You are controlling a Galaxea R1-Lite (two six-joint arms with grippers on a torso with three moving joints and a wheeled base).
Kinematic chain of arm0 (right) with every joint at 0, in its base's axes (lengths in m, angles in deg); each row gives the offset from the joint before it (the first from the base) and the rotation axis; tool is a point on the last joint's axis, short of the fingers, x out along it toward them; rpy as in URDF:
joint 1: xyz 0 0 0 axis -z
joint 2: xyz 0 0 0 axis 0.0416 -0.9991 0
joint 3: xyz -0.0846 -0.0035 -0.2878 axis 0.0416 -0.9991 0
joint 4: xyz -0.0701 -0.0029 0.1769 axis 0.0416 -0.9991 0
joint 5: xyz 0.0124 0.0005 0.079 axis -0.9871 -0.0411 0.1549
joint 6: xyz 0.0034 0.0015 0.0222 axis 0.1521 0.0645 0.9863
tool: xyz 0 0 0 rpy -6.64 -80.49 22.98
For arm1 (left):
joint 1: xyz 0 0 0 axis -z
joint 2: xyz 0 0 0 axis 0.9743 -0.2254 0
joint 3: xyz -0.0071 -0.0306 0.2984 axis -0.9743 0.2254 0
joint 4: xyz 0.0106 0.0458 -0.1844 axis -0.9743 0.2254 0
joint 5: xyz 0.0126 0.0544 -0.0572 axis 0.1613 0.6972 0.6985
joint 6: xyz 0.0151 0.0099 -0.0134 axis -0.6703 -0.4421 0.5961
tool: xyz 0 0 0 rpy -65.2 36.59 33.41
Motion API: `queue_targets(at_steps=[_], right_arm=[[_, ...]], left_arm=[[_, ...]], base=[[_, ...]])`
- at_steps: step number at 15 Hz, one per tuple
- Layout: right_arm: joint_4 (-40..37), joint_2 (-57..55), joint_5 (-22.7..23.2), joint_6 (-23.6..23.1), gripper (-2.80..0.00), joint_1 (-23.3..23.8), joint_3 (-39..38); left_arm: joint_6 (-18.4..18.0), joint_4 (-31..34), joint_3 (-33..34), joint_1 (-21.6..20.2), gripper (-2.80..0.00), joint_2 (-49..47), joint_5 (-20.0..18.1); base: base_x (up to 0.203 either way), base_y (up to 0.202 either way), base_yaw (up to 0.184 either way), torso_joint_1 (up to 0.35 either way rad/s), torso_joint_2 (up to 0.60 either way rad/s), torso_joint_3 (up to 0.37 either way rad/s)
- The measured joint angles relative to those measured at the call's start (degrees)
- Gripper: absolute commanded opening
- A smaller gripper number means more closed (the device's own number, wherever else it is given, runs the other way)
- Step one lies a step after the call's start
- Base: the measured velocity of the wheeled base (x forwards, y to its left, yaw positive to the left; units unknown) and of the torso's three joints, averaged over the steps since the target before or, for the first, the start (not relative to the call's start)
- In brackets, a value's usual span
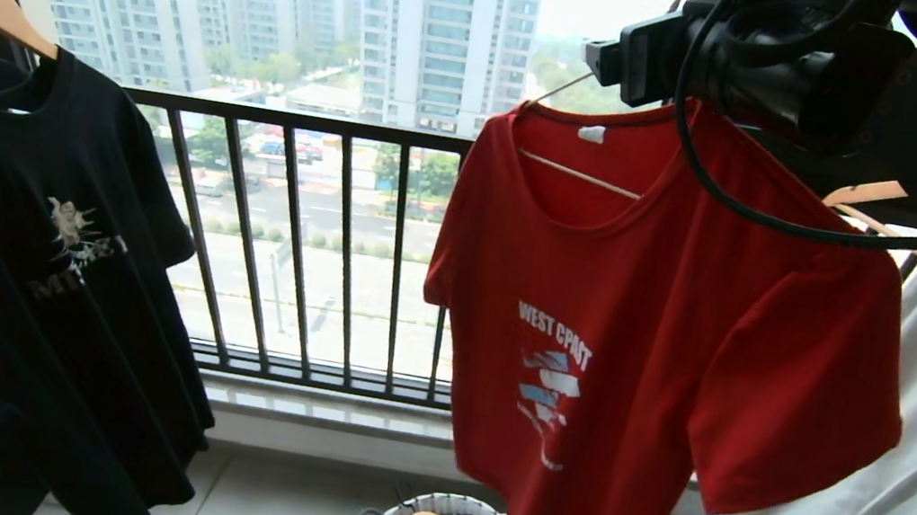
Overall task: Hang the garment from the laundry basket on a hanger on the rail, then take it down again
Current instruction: Take the clothes off the clothes rack
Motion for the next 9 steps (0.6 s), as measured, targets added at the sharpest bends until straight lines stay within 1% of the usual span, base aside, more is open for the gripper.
queue_targets(at_steps=[1, 9], right_arm=[[0.0, -0.07, 0.18, 0.03, -2.8, 0.08, 0.0], [-0.02, 0.55, 0.44, 0.0, -2.8, 0.13, -0.09]], left_arm=[[0.0, 0.02, 0.0, 0.0, -2.8, 0.0, -0.02], [-0.03, 0.02, 0.0, 0.0, -2.8, 0.0, 0.0]], base=[[0.0, 0.0, 0.0, 0.0, 0.0, 0.0], [0.0, 0.0, 0.0, 0.0, 0.0, 0.0]])
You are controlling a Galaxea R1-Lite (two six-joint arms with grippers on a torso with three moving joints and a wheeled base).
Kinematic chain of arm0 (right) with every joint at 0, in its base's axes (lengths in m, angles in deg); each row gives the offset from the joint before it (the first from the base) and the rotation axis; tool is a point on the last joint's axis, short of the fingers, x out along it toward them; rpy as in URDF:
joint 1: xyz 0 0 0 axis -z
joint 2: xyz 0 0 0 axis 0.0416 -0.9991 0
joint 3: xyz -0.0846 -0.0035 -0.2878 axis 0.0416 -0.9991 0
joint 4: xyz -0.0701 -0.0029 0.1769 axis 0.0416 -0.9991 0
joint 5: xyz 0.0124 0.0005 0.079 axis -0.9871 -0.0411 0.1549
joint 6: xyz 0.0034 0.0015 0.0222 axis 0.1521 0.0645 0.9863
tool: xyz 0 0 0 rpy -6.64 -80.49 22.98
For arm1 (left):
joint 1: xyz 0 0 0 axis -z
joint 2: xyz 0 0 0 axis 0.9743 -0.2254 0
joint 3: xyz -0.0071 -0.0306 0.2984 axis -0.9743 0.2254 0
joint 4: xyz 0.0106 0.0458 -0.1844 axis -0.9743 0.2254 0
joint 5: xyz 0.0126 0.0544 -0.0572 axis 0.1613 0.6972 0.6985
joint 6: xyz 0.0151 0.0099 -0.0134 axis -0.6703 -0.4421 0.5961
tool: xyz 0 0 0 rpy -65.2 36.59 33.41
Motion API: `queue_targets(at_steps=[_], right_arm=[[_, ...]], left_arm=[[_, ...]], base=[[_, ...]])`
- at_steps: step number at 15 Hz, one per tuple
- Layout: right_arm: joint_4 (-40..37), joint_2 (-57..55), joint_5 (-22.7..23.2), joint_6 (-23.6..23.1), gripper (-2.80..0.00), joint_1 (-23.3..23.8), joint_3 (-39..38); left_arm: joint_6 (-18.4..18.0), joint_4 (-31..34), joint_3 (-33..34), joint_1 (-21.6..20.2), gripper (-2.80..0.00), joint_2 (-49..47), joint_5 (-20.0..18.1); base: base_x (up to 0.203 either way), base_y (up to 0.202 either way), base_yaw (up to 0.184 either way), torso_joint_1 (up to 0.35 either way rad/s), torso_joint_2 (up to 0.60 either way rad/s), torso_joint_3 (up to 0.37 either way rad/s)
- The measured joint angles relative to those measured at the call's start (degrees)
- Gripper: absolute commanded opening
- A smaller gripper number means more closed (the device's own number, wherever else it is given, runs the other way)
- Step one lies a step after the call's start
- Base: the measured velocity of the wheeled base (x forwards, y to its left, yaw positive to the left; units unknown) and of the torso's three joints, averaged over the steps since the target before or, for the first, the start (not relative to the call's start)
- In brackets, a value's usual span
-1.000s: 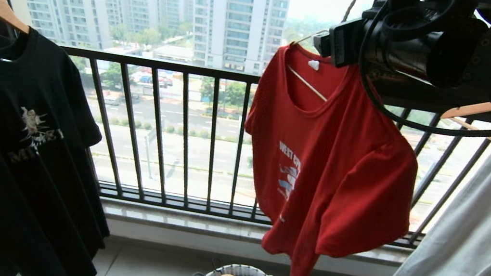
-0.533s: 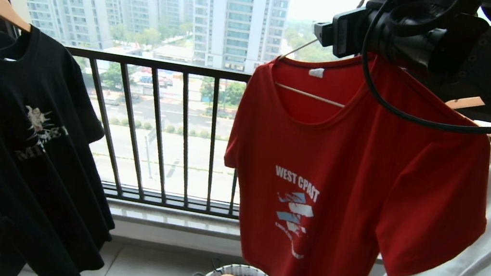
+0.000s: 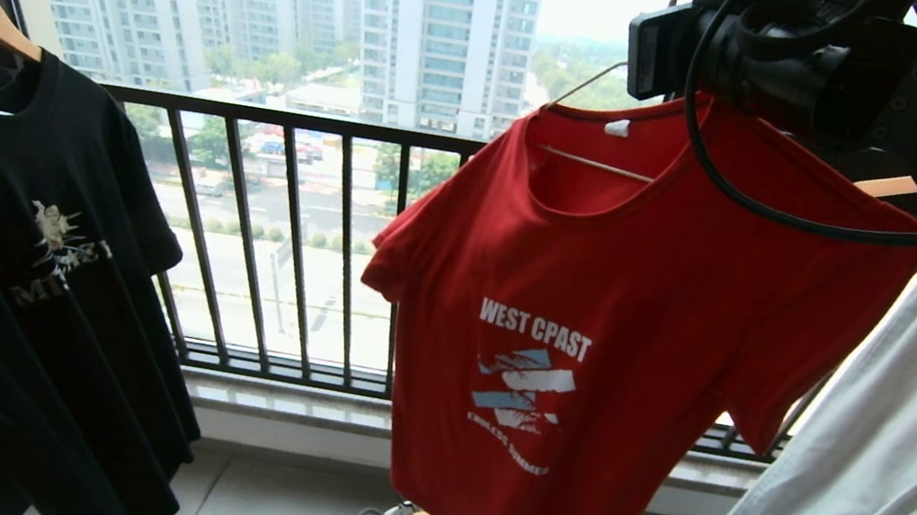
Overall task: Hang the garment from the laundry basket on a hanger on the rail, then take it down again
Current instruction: Take the clothes off the clothes rack
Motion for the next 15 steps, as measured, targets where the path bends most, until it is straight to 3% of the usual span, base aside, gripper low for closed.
queue_targets(at_steps=[15], right_arm=[[-0.04, 2.64, -0.23, 0.4, -2.8, -2.0, -0.93]], left_arm=[[0.03, 0.0, 0.0, 0.0, -2.8, 0.0, 0.0]], base=[[0.0, 0.0, 0.0, 0.0, 0.0, 0.0]])
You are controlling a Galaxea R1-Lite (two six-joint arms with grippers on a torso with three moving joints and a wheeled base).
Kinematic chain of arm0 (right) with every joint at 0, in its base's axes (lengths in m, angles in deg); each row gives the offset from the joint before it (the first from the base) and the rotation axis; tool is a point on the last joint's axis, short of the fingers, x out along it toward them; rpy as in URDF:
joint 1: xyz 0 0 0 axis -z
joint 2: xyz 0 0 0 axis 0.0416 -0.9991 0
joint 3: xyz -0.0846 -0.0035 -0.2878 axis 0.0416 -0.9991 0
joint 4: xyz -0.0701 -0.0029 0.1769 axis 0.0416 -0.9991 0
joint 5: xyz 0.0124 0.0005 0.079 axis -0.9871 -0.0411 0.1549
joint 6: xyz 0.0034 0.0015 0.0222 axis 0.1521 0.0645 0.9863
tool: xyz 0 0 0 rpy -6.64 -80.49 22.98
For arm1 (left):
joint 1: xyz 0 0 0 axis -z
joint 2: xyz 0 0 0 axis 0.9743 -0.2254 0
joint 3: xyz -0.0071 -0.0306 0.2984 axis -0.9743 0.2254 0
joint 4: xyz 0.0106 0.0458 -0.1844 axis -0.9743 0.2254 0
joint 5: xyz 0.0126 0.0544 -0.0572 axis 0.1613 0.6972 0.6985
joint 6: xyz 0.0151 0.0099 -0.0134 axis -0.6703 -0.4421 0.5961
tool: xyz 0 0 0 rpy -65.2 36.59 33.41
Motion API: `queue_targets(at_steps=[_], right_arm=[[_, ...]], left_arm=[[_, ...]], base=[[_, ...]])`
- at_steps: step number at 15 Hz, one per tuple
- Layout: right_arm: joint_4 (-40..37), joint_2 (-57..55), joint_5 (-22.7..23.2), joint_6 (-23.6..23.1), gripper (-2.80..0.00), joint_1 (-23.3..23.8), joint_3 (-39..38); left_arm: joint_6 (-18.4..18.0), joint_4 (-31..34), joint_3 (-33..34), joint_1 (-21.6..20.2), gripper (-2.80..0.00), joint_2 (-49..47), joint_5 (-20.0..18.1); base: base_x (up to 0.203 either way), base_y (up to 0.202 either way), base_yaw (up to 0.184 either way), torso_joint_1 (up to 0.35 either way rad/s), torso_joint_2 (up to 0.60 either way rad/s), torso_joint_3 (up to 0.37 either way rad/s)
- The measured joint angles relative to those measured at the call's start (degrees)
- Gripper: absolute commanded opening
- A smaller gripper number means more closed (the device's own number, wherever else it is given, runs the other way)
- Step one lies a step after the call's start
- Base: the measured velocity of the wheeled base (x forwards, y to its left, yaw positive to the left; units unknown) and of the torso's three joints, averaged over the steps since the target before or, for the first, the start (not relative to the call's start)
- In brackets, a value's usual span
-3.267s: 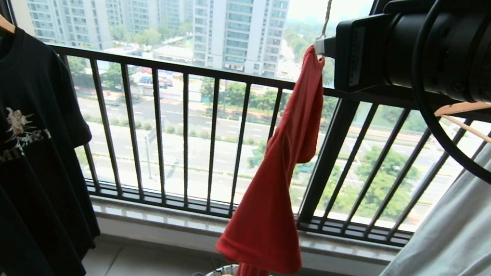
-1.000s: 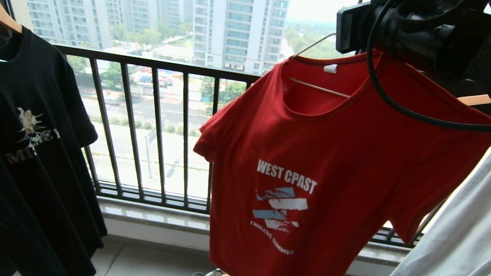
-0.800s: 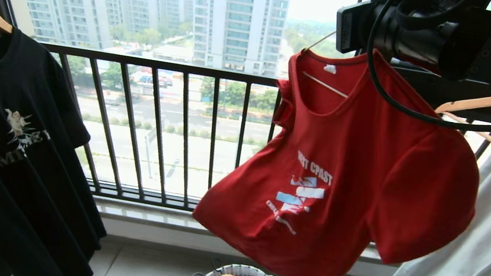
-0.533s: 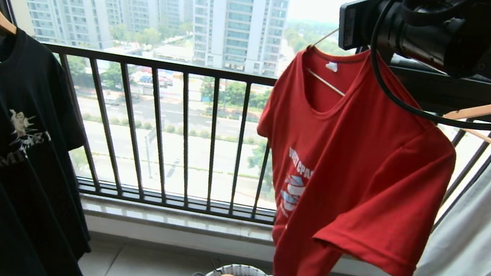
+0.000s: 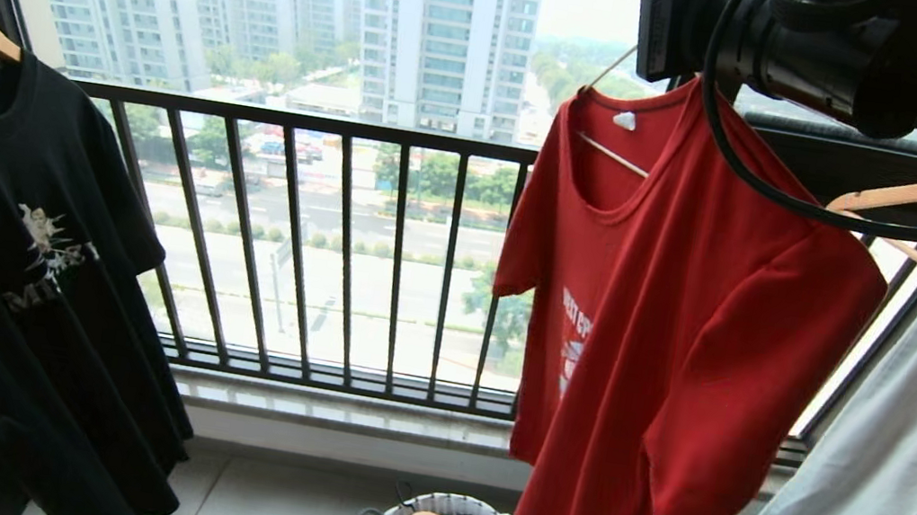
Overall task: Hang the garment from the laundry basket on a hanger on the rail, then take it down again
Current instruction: Take the clothes off the clothes rack
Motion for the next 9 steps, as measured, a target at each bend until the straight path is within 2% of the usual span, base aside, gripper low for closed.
queue_targets(at_steps=[9], right_arm=[[4.37, 0.96, -2.54, 0.25, -2.8, -2.29, -2.98]], left_arm=[[-0.02, -0.02, 0.0, 0.0, -2.8, -0.05, -0.02]], base=[[0.0, 0.0, 0.0, 0.0, 0.0, 0.0]])
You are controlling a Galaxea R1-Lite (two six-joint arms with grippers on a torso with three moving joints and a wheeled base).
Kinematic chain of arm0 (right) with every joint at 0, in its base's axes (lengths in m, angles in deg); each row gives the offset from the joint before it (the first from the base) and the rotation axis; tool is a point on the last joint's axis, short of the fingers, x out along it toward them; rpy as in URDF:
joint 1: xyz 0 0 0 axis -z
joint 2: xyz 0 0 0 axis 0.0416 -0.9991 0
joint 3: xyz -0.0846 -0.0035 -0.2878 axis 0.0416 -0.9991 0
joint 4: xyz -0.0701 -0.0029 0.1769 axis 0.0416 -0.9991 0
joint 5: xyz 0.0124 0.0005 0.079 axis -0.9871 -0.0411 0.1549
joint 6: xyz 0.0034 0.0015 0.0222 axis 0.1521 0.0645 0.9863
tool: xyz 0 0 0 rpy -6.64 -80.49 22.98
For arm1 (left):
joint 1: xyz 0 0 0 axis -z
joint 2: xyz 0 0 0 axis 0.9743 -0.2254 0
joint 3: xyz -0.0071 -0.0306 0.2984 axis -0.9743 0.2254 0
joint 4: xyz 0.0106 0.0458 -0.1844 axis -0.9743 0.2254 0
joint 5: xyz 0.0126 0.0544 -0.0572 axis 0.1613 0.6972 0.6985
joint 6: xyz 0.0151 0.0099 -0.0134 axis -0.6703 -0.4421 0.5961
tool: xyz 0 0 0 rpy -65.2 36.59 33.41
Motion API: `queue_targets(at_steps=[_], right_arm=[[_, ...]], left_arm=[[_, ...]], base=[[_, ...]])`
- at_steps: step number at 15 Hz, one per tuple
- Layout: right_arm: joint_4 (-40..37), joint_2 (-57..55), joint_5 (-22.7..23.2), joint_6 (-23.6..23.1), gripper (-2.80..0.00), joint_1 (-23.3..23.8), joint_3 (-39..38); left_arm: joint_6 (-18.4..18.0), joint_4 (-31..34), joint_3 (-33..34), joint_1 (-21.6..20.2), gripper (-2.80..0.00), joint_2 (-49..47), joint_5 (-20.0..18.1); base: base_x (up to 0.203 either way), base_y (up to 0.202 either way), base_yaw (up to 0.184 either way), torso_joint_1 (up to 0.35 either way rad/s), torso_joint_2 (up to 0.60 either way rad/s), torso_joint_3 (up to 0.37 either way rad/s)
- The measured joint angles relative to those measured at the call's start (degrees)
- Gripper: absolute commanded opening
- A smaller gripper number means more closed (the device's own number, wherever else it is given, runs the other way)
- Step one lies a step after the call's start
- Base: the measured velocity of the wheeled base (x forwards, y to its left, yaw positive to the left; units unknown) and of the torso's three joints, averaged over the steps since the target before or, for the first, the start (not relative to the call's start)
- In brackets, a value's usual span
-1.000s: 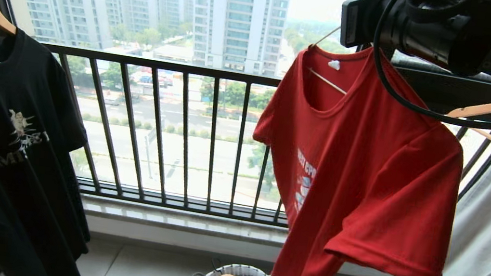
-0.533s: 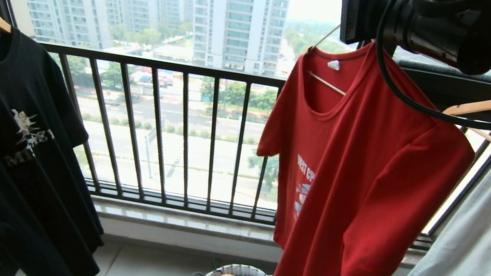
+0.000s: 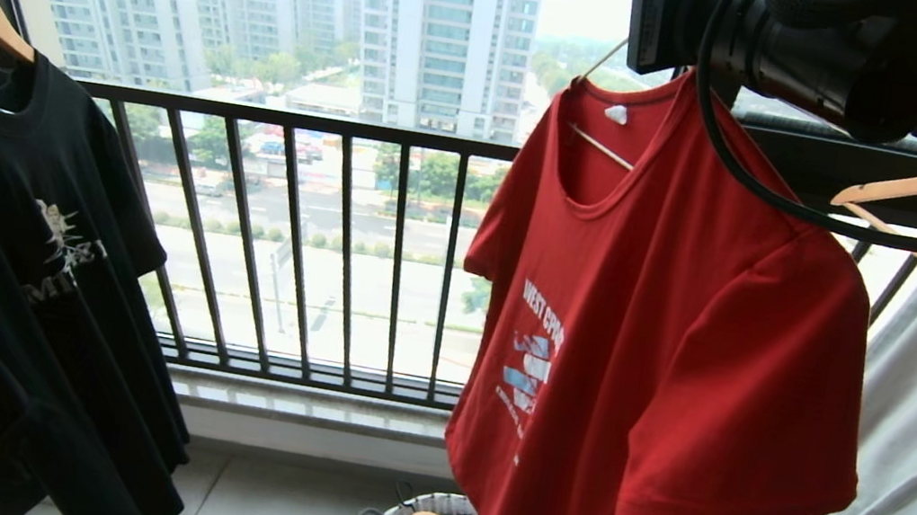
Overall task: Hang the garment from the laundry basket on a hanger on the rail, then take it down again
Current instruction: Take the clothes off the clothes rack
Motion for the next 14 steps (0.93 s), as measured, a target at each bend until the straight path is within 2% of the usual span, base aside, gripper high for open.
queue_targets(at_steps=[5, 14], right_arm=[[3.62, 2.09, -0.43, -0.02, -2.8, -0.98, -5.22], [6.47, 7.15, -1.26, -0.06, -2.8, -3.87, -9.25]], left_arm=[[-0.02, 0.02, 0.0, 0.0, -2.8, 0.0, -0.02], [-0.02, 0.02, 0.0, 0.0, -2.8, 0.0, 0.02]], base=[[0.0, 0.0, 0.0, 0.0, 0.0, 0.0], [0.0, 0.0, 0.0, 0.0, 0.0, 0.0]])
